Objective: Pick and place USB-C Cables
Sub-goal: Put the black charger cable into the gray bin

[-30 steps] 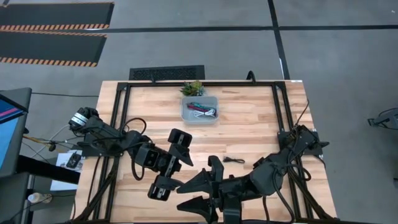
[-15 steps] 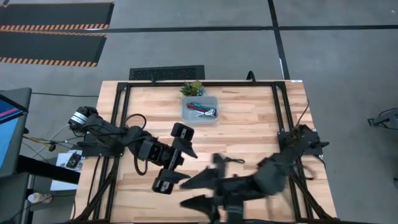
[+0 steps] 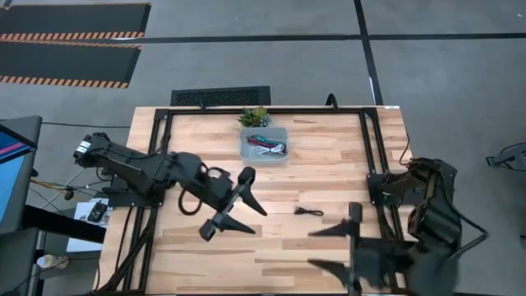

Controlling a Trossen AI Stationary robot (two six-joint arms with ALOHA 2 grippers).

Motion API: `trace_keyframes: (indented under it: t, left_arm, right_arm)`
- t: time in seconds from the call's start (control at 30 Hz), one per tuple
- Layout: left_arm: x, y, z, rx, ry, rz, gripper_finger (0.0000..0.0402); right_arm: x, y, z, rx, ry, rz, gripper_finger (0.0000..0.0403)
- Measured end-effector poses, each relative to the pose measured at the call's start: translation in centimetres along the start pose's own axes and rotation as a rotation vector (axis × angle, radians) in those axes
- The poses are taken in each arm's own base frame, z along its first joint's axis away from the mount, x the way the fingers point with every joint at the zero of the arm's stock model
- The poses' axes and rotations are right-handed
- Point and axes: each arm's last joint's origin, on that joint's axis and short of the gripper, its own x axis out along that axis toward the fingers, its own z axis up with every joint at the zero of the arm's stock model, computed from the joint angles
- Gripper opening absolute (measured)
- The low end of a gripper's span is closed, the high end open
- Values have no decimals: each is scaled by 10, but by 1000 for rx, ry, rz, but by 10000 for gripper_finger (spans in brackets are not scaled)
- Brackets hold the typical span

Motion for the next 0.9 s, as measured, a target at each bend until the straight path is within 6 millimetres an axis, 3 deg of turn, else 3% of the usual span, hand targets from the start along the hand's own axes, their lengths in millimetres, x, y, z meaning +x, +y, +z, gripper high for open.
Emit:
trace_keyframes:
  t: [0.17,0.37,0.57,0.67,0.9]
  left_arm:
    - [-2,1,-29,-51,234,92,215]
    - [-2,5,-81,-116,333,131,215]
    - [-11,14,-137,-288,296,258,215]
    - [-16,16,-152,-431,243,315,215]
    - [-27,24,-175,-467,253,472,215]
  right_arm:
    - [9,5,-44,138,249,-78,255]
    - [12,29,-88,218,421,-225,255]
    - [13,65,-109,272,410,-189,255]
    - [18,84,-123,278,399,-159,255]
    - [47,104,-131,351,333,-64,255]
